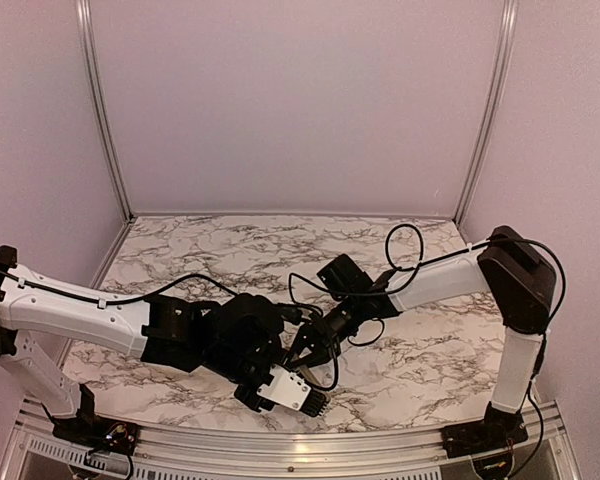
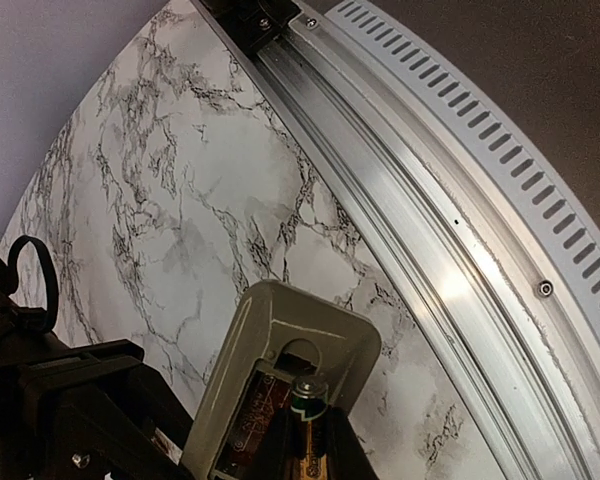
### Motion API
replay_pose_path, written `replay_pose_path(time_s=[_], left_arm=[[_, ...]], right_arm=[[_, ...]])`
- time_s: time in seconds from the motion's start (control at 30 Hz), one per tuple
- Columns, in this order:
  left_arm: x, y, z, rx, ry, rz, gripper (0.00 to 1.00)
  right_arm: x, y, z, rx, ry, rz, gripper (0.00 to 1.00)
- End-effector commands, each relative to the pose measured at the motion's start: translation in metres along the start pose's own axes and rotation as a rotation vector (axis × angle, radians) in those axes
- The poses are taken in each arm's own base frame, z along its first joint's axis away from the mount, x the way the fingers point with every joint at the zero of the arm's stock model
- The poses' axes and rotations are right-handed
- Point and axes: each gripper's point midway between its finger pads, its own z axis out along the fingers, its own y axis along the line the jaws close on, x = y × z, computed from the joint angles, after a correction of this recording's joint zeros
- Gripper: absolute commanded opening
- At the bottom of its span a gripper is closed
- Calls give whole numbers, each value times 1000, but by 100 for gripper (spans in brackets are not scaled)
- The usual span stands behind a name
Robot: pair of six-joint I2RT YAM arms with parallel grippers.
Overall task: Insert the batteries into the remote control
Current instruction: Place the battery in the battery compartment.
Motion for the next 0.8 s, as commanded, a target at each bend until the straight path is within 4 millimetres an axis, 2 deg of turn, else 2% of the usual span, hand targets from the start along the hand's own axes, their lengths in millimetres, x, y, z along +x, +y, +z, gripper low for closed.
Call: replay_pose_path(time_s=[0.0,0.27,0.77], left_arm=[[-12,8,-1,-19,-28,39,6],[-21,12,-10,-28,-55,53,5],[-13,6,-4,-11,-31,63,9]], right_arm=[[2,7,9,-27,27,-15,0],[7,4,15,-28,46,-7,0],[10,12,18,-43,63,-21,0]])
